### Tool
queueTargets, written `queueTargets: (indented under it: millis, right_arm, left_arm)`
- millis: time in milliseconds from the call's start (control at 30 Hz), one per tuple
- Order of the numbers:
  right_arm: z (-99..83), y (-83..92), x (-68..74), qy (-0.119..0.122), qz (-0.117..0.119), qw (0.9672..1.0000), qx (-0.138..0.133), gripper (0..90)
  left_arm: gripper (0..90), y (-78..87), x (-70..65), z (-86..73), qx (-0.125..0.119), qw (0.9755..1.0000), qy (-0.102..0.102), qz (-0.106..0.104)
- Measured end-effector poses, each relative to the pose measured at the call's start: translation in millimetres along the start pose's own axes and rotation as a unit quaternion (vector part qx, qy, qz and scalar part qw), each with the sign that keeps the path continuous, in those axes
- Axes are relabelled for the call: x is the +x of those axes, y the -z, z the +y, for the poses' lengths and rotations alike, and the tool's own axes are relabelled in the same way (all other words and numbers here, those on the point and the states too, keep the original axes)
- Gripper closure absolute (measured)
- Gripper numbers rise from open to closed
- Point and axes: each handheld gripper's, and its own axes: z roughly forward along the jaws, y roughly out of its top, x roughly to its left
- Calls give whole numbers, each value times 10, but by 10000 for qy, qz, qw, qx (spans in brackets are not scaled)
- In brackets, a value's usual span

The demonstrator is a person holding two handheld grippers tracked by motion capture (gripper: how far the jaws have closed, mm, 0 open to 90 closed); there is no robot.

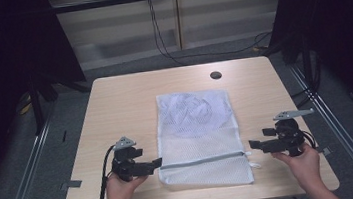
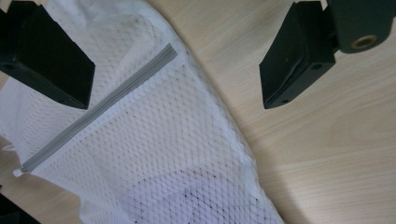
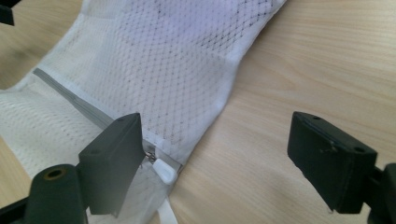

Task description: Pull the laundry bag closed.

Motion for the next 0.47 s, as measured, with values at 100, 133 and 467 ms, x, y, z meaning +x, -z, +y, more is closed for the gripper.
queueTargets:
  millis: [100,133,467]
  right_arm:
    - [-9,-5,-18,21,-52,10000,-3,158]
    - [-12,-7,-27,24,-71,10000,3,154]
    - [-48,-30,-92,82,-251,9996,99,128]
  left_arm:
    - [88,15,36,-5,17,9999,-80,134]
    - [83,20,45,-6,36,9998,-109,159]
    - [79,54,133,-19,110,9980,-290,542]
